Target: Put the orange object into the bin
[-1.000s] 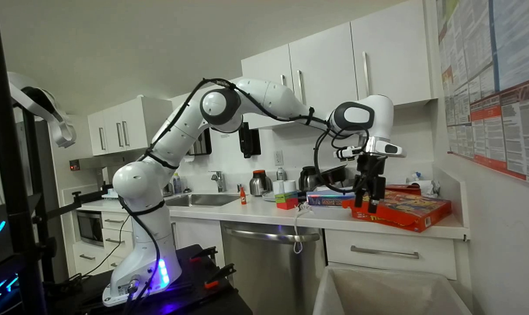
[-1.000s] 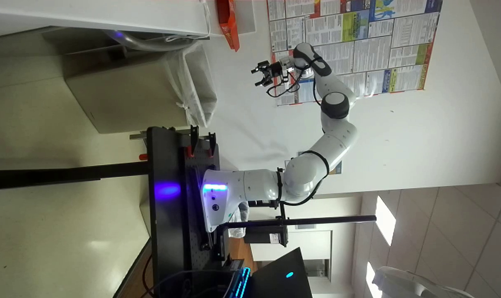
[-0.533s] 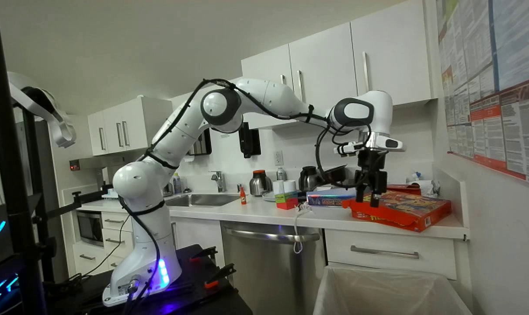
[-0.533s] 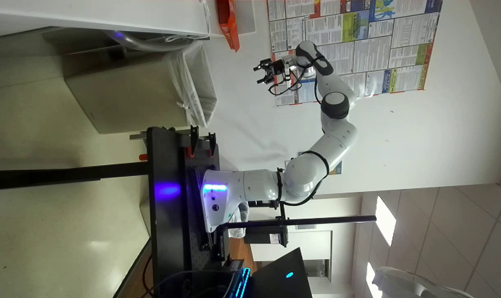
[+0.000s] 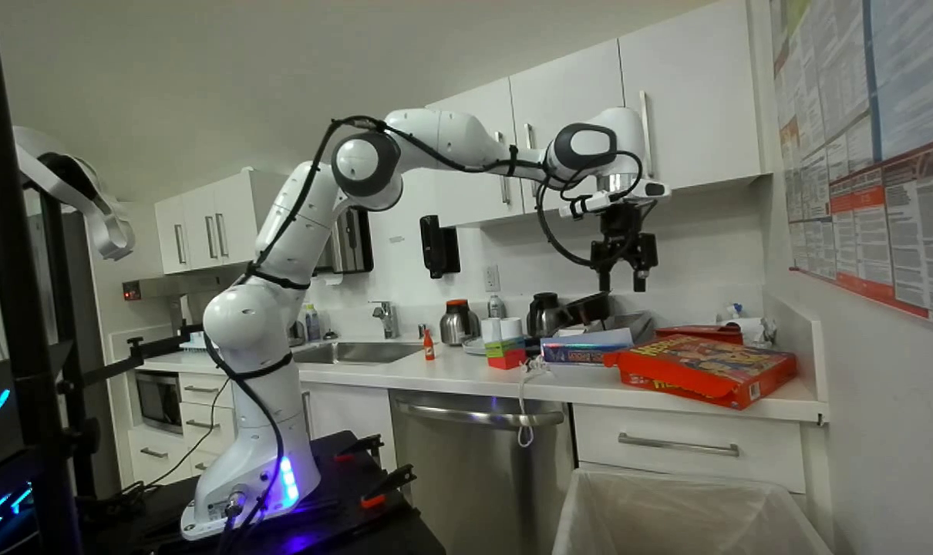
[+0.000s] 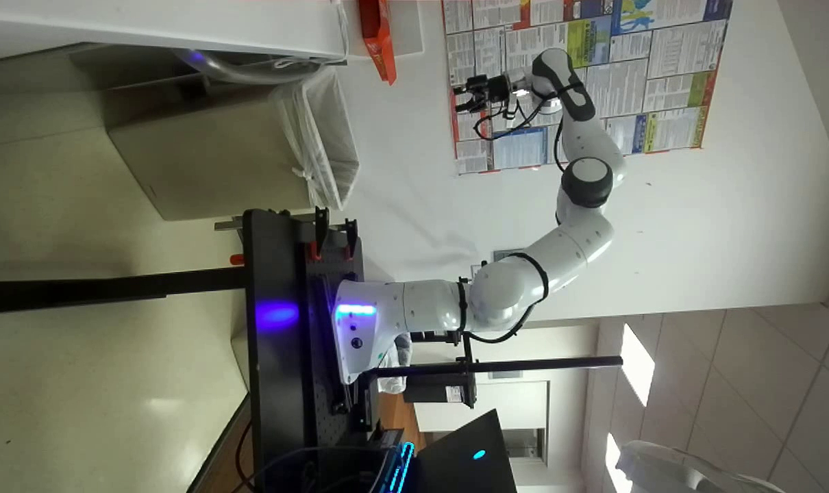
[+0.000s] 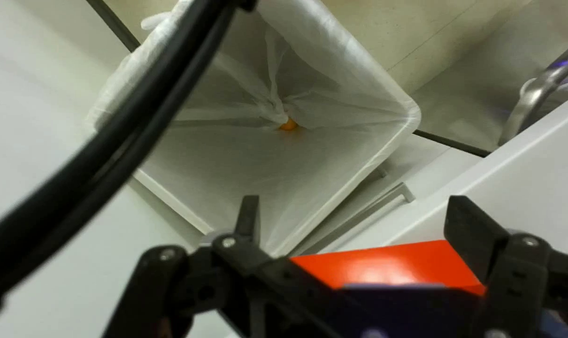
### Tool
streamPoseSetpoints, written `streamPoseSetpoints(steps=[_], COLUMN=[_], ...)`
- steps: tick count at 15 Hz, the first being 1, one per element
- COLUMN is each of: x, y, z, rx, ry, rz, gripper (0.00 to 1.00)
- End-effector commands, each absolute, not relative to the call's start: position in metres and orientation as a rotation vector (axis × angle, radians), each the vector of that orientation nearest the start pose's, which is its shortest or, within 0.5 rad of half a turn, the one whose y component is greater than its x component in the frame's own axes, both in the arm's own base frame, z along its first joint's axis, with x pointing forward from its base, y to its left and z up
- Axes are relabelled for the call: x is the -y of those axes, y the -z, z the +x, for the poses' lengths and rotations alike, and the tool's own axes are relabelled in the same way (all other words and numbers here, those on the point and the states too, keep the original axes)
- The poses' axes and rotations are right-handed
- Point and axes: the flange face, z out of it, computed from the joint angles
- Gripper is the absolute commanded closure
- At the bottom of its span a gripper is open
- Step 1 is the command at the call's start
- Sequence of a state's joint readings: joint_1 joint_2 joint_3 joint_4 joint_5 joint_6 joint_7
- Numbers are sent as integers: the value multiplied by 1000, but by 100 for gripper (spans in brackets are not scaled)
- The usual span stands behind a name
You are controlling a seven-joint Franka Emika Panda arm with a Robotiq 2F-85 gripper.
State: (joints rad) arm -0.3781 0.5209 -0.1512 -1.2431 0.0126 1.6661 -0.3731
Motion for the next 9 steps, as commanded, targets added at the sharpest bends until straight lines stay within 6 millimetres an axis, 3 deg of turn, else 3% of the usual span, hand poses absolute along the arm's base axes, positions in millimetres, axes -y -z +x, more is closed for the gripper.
streamPoseSetpoints(steps=[1,6,9], x=[277,202,156], y=[-522,-556,-560], z=[588,551,520], rx=[37,403,579], ry=[-131,-121,-134], rz=[-3151,-3093,-3046], gripper=[0,0,0])
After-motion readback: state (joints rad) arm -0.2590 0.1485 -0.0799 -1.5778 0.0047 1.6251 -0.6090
